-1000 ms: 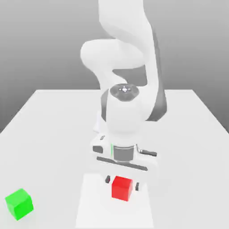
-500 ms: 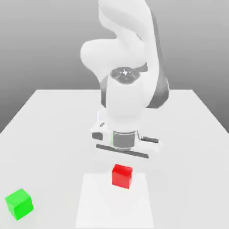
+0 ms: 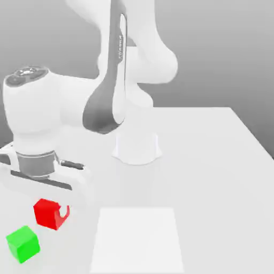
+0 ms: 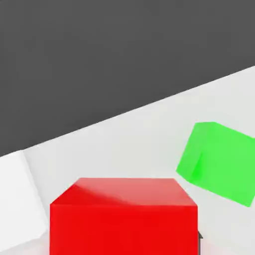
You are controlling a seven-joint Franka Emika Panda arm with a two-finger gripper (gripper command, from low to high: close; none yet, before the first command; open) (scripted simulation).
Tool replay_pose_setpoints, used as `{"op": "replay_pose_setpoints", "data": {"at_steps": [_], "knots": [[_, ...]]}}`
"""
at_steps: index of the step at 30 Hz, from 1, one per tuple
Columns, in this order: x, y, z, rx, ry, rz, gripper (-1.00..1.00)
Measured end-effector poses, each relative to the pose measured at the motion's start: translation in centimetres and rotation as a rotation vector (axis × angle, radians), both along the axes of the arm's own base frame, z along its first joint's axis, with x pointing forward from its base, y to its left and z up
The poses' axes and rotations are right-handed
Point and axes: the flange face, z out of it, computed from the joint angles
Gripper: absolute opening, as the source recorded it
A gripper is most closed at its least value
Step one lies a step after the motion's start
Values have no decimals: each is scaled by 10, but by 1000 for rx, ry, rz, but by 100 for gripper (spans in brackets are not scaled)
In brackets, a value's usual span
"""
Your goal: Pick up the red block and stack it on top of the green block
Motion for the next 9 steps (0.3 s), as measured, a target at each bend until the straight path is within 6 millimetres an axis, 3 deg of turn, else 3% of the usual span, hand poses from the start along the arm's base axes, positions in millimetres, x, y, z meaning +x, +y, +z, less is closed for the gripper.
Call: {"op": "replay_pose_setpoints", "data": {"at_steps": [2,5,6,9], "knots": [[-3,-24,-5,2,-2,2,-100],[-3,-32,-41,2,-2,3,-100],[-4,-32,-54,2,-2,2,100],[-4,-32,-54,2,-2,2,100]]}}
